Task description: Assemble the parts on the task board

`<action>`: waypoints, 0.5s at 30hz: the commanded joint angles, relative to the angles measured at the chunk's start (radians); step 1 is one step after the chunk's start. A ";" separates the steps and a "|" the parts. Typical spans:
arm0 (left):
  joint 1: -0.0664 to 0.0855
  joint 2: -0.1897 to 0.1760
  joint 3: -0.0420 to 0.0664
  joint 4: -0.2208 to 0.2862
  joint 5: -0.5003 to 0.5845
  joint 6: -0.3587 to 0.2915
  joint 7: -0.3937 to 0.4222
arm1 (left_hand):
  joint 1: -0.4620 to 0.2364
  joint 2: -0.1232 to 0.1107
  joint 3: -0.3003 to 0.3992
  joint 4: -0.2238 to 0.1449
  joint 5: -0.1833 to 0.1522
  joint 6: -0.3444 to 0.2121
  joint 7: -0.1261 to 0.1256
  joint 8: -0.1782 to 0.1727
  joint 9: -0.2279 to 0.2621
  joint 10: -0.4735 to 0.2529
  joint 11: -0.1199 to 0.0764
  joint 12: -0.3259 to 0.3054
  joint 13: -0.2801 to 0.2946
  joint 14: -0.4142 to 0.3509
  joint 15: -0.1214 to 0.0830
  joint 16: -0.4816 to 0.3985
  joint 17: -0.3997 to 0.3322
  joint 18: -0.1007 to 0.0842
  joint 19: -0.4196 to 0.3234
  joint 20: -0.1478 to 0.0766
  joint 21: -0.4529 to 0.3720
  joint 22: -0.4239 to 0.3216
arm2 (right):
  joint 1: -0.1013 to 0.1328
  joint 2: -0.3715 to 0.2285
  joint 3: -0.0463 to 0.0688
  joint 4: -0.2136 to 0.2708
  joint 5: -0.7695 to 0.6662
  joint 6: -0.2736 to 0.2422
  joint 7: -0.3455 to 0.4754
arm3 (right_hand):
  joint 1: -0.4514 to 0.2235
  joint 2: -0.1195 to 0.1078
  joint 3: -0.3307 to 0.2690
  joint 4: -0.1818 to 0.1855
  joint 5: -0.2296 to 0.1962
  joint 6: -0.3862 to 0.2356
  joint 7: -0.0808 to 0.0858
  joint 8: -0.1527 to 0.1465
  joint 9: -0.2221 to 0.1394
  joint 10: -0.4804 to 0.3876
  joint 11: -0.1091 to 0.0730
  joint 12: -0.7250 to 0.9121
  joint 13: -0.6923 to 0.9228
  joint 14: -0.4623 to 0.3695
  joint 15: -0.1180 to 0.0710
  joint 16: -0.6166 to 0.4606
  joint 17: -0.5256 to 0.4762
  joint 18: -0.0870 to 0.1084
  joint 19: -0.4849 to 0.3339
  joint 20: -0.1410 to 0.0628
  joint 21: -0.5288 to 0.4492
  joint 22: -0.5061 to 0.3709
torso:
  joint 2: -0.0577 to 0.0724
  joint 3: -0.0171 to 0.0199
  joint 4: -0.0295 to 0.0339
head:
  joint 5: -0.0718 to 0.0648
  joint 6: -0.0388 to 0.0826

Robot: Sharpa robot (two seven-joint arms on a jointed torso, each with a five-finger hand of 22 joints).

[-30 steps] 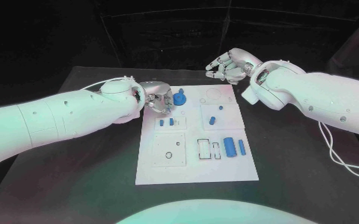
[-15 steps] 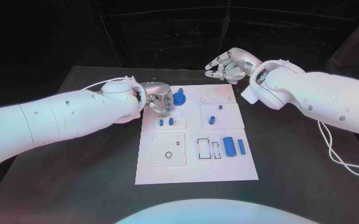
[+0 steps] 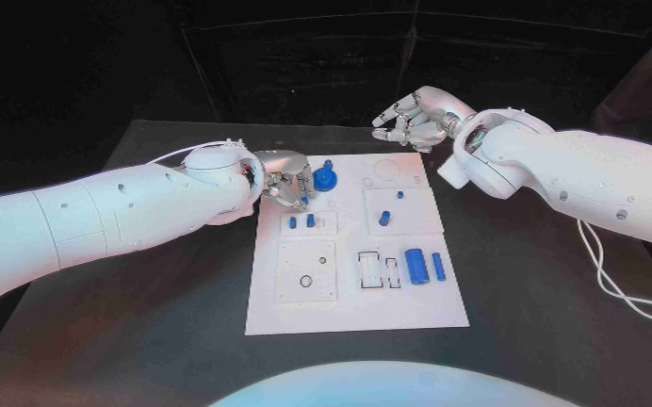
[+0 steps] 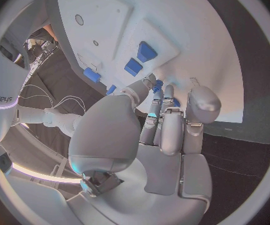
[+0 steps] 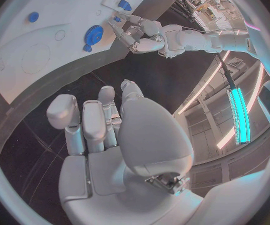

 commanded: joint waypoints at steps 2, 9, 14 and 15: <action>0.001 -0.001 0.001 0.003 0.003 -0.020 0.001 | 0.002 -0.013 -0.009 0.000 0.000 -0.012 0.000 -0.009 0.000 -0.013 0.002 -0.006 0.002 -0.002 0.006 -0.007 -0.004 -0.003 -0.006 0.005 -0.007 -0.003 | 0.002 0.000 0.001 0.001 -0.002 0.002 0.008 | -0.002 0.005 0.001 0.003 0.005 -0.007 0.003 0.005 -0.001 -0.006 0.001 0.004 -0.002 0.017 -0.003 -0.005 -0.001 0.016 -0.006 -0.001 -0.004 -0.002 | 0.000 0.0002 -0.0002 | 0.000 0.000; 0.001 -0.003 0.001 0.005 0.003 -0.028 0.004 | 0.002 -0.014 -0.012 0.001 0.000 -0.015 0.002 -0.012 0.000 -0.016 0.002 -0.004 0.003 -0.002 0.007 -0.007 -0.004 -0.003 -0.006 0.006 -0.007 -0.004 | 0.002 0.000 0.001 0.001 -0.002 0.002 0.008 | -0.002 0.005 0.001 0.003 0.005 -0.007 0.003 0.005 -0.001 -0.006 0.001 0.004 -0.002 0.017 -0.003 -0.005 -0.001 0.016 -0.006 -0.001 -0.004 -0.002 | 0.000 0.0002 0.0000 | -0.001 -0.001; 0.001 -0.016 0.001 0.015 0.008 -0.034 0.008 | 0.001 -0.017 -0.018 0.001 0.000 -0.019 0.002 -0.015 0.001 -0.022 0.003 -0.002 0.004 -0.004 0.008 -0.007 -0.008 -0.003 -0.007 0.007 -0.008 -0.004 | 0.002 -0.001 0.001 0.000 -0.002 0.002 0.008 | -0.002 0.005 0.001 0.003 0.005 -0.007 0.003 0.005 -0.001 -0.006 0.001 0.004 -0.002 0.017 -0.003 -0.005 -0.001 0.016 -0.006 -0.001 -0.004 -0.002 | 0.000 -0.0002 -0.0001 | -0.001 0.000; 0.001 -0.024 0.001 0.021 0.017 -0.040 0.011 | 0.001 -0.019 -0.022 0.001 0.000 -0.022 0.002 -0.017 0.001 -0.028 0.004 -0.001 0.004 -0.004 0.008 -0.008 -0.010 -0.002 -0.007 0.008 -0.010 -0.005 | 0.002 -0.001 0.001 -0.002 -0.002 0.002 0.007 | -0.002 0.005 0.001 0.003 0.005 -0.007 0.003 0.005 -0.001 -0.008 0.001 0.000 -0.006 0.017 -0.003 -0.007 -0.003 0.017 -0.008 -0.001 -0.006 -0.005 | -0.001 -0.0006 0.0000 | -0.002 0.000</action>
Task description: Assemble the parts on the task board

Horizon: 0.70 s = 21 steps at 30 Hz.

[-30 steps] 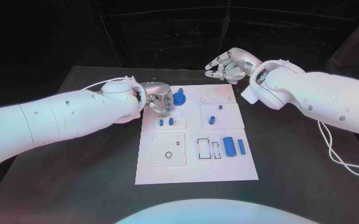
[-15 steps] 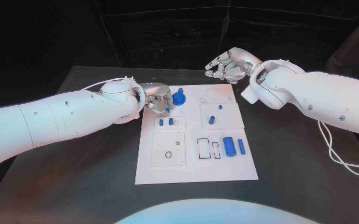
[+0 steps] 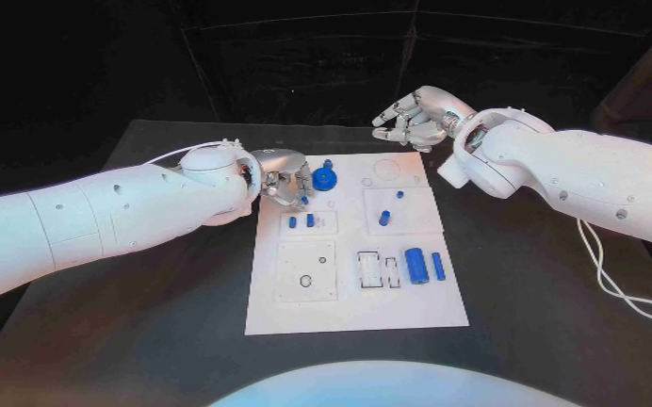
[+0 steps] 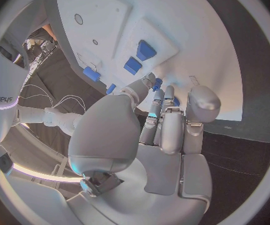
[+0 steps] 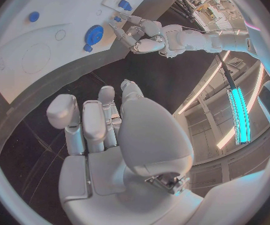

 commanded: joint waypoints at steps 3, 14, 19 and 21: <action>0.001 -0.037 0.001 0.029 0.045 -0.041 0.022 | 0.002 -0.015 -0.016 0.002 -0.001 -0.021 0.001 -0.013 0.000 -0.029 0.004 -0.002 0.001 -0.002 0.007 -0.003 -0.006 0.002 -0.010 0.007 -0.025 -0.013 | 0.002 -0.003 0.001 -0.005 -0.002 0.001 0.006 | 0.001 0.004 0.002 0.001 0.005 -0.007 0.003 0.005 -0.001 -0.020 0.001 -0.016 -0.021 0.015 -0.003 -0.012 -0.007 0.018 -0.013 -0.001 -0.010 -0.011 | -0.001 -0.0009 0.0002 | -0.003 0.002; 0.025 -0.155 0.005 0.071 0.607 -0.088 0.228 | 0.032 -0.001 -0.053 0.012 0.000 -0.015 0.024 -0.018 0.003 -0.123 0.024 0.004 0.002 -0.106 0.022 -0.132 -0.262 0.055 -0.121 0.023 -0.346 -0.211 | 0.001 -0.026 0.000 -0.019 -0.262 0.045 -0.030 | 0.141 -0.026 0.065 -0.032 -0.123 0.059 0.003 0.028 0.001 -0.135 0.010 -0.440 -0.383 -0.021 0.006 -0.135 -0.129 0.033 -0.070 0.007 -0.077 -0.097 | -0.001 -0.0009 0.0017 | -0.005 0.013; 0.030 -0.189 0.004 0.082 0.963 -0.098 0.358 | 0.037 0.018 -0.060 0.018 0.000 -0.013 0.025 -0.020 0.002 -0.116 0.025 0.033 0.005 -0.172 0.024 -0.217 -0.404 0.066 -0.162 0.027 -0.439 -0.273 | -0.011 -0.052 0.000 0.006 -0.460 0.072 -0.064 | 0.170 -0.043 0.085 -0.035 -0.155 0.093 -0.004 0.028 0.000 -0.087 0.011 -0.556 -0.502 -0.014 0.004 -0.138 -0.133 0.035 -0.065 0.004 -0.077 -0.093 | -0.003 -0.0009 0.0003 | -0.006 0.020; 0.030 -0.195 0.004 0.087 1.046 -0.099 0.386 | 0.034 0.024 -0.061 0.021 0.000 -0.011 0.023 -0.019 0.002 -0.100 0.022 0.047 0.009 -0.182 0.023 -0.229 -0.425 0.067 -0.165 0.027 -0.446 -0.279 | -0.019 -0.061 0.000 0.019 -0.512 0.076 -0.075 | 0.176 -0.045 0.091 -0.036 -0.157 0.100 -0.008 0.026 0.000 -0.080 0.009 -0.567 -0.517 -0.010 0.002 -0.130 -0.126 0.033 -0.060 0.003 -0.073 -0.086 | -0.002 -0.0008 0.0000 | -0.009 0.025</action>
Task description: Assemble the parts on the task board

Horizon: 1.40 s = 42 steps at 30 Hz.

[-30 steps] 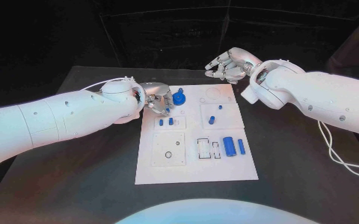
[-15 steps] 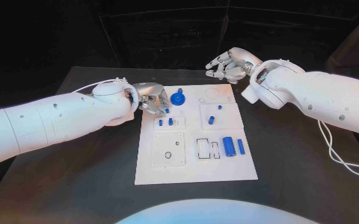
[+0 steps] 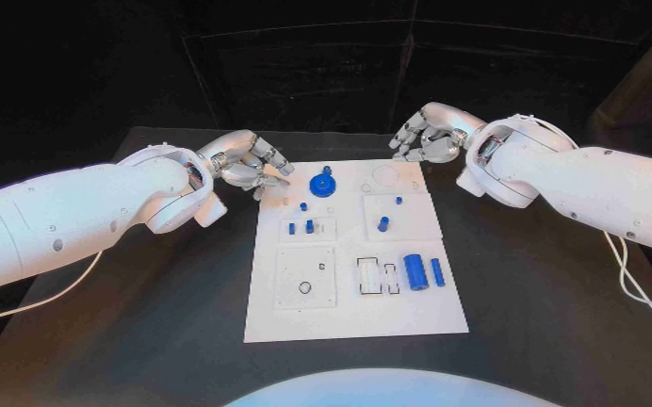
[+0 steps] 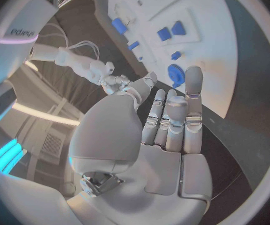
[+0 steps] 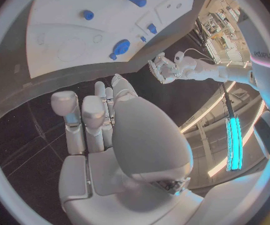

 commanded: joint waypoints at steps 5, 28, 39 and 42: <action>0.002 -0.023 -0.001 0.037 0.606 -0.020 0.232 | -0.014 0.025 -0.003 0.010 0.000 0.021 -0.007 0.006 0.003 0.093 -0.016 0.065 0.014 -0.070 -0.011 -0.072 -0.119 0.022 -0.031 -0.006 -0.040 -0.030 | -0.042 -0.036 0.000 0.071 -0.388 0.050 -0.086 | 0.026 -0.011 0.030 -0.002 -0.034 0.021 -0.002 -0.014 -0.003 0.030 0.000 -0.056 -0.072 0.023 -0.002 0.026 0.027 0.012 0.024 -0.007 0.020 0.030 | 0.004 0.0005 -0.0067 | -0.029 0.021; -0.005 -0.035 -0.002 0.060 0.710 -0.014 0.270 | -0.020 0.031 -0.001 0.013 0.000 0.042 -0.012 0.021 0.005 0.119 -0.024 0.084 0.013 -0.096 -0.016 -0.103 -0.174 0.021 -0.035 -0.012 -0.060 -0.049 | -0.112 -0.025 0.000 0.104 -0.583 0.064 -0.151 | 0.032 -0.036 0.092 0.003 -0.093 -0.006 0.020 -0.066 -0.003 0.003 0.027 -0.146 -0.192 0.031 0.020 0.045 0.040 0.010 0.033 0.008 0.032 0.046 | 0.004 -0.0007 -0.0057 | -0.047 0.028; -0.005 -0.035 -0.002 0.059 0.710 -0.014 0.267 | -0.021 0.032 0.000 0.014 0.000 0.042 -0.011 0.021 0.005 0.119 -0.023 0.085 0.013 -0.099 -0.016 -0.106 -0.179 0.021 -0.036 -0.012 -0.062 -0.051 | -0.124 -0.006 0.000 0.089 -0.578 0.100 -0.139 | 0.055 -0.028 0.177 -0.009 -0.143 0.022 0.016 -0.069 -0.001 0.039 0.022 -0.157 -0.239 0.032 0.016 0.058 0.050 0.006 0.047 0.006 0.052 0.074 | 0.003 -0.0007 -0.0060 | -0.045 0.020; -0.005 -0.035 -0.002 0.059 0.710 -0.014 0.266 | -0.021 0.033 0.000 0.014 0.000 0.041 -0.010 0.021 0.005 0.119 -0.023 0.085 0.012 -0.102 -0.016 -0.109 -0.185 0.021 -0.036 -0.012 -0.064 -0.052 | -0.127 0.000 0.000 0.083 -0.577 0.109 -0.137 | 0.057 -0.029 0.205 -0.013 -0.150 0.031 0.015 -0.069 -0.001 0.050 0.021 -0.161 -0.249 0.033 0.014 0.063 0.054 0.004 0.054 0.004 0.060 0.086 | 0.004 -0.0003 -0.0061 | -0.046 0.020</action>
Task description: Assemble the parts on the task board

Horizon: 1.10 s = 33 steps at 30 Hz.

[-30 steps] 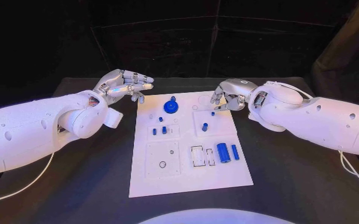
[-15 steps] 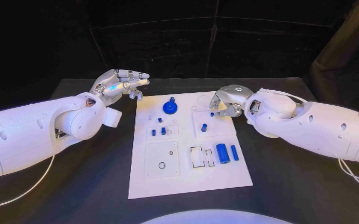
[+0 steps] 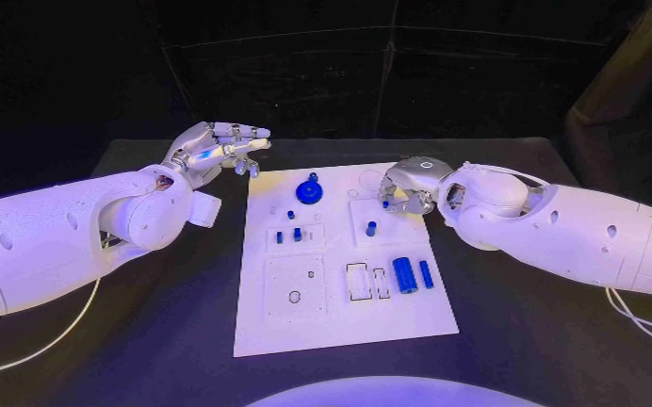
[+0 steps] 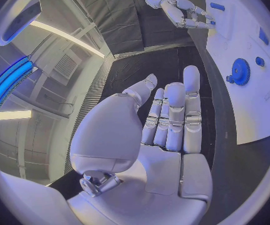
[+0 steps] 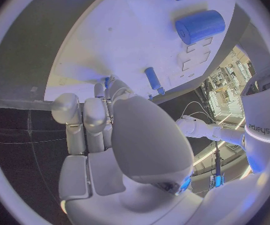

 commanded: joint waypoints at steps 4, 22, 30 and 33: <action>0.001 0.001 0.001 0.000 0.010 0.003 0.016 | 0.001 0.012 0.003 0.006 0.000 0.003 0.003 0.005 0.000 0.005 0.003 0.002 -0.001 -0.007 -0.002 -0.007 -0.004 0.004 -0.005 -0.001 -0.008 -0.002 | -0.002 0.009 0.000 -0.010 -0.010 0.039 0.006 | 0.010 -0.006 0.049 -0.007 -0.009 0.022 -0.001 -0.004 0.001 0.027 -0.002 -0.009 -0.016 0.021 -0.001 0.034 0.030 -0.004 0.033 -0.001 0.032 0.044 | -0.001 0.0004 -0.0007 | -0.001 -0.001; 0.001 0.001 0.001 -0.005 0.010 0.003 0.007 | 0.002 0.012 0.005 0.004 0.001 -0.001 0.006 0.005 -0.001 0.002 0.004 0.002 -0.003 -0.011 -0.001 -0.012 -0.011 0.004 -0.006 0.000 -0.012 -0.006 | -0.011 0.018 0.000 -0.008 -0.033 -0.044 -0.005 | -0.023 -0.010 0.245 -0.082 -0.043 0.087 -0.013 0.002 0.004 0.102 -0.015 -0.024 -0.037 0.030 -0.015 0.077 0.054 -0.026 0.097 -0.012 0.117 0.162 | -0.001 0.0011 -0.0013 | -0.002 -0.005; 0.001 0.000 0.001 -0.011 0.010 -0.005 -0.002 | -0.003 0.014 0.005 0.007 0.001 -0.007 0.015 0.005 -0.002 -0.003 0.010 0.003 -0.005 -0.013 0.003 -0.014 -0.016 0.003 -0.005 0.001 -0.018 -0.012 | -0.011 -0.017 0.001 0.046 -0.013 -0.140 0.001 | -0.098 -0.041 0.350 -0.141 -0.046 0.091 -0.009 -0.010 0.002 0.110 -0.013 -0.046 -0.037 0.028 -0.012 0.089 0.051 -0.028 0.101 -0.009 0.134 0.183 | -0.002 0.0006 -0.0029 | -0.006 -0.003; 0.001 -0.001 0.001 -0.013 0.010 -0.005 -0.004 | -0.004 0.014 0.005 0.008 0.001 -0.007 0.016 0.006 -0.002 -0.004 0.011 0.003 -0.005 -0.013 0.003 -0.015 -0.018 0.003 -0.005 0.002 -0.018 -0.012 | -0.011 -0.036 0.001 0.073 0.004 -0.196 0.017 | -0.112 -0.046 0.366 -0.154 -0.046 0.091 -0.008 -0.011 0.002 0.111 -0.013 -0.050 -0.037 0.027 -0.011 0.092 0.050 -0.029 0.104 -0.008 0.138 0.190 | -0.002 0.0003 -0.0028 | -0.008 -0.002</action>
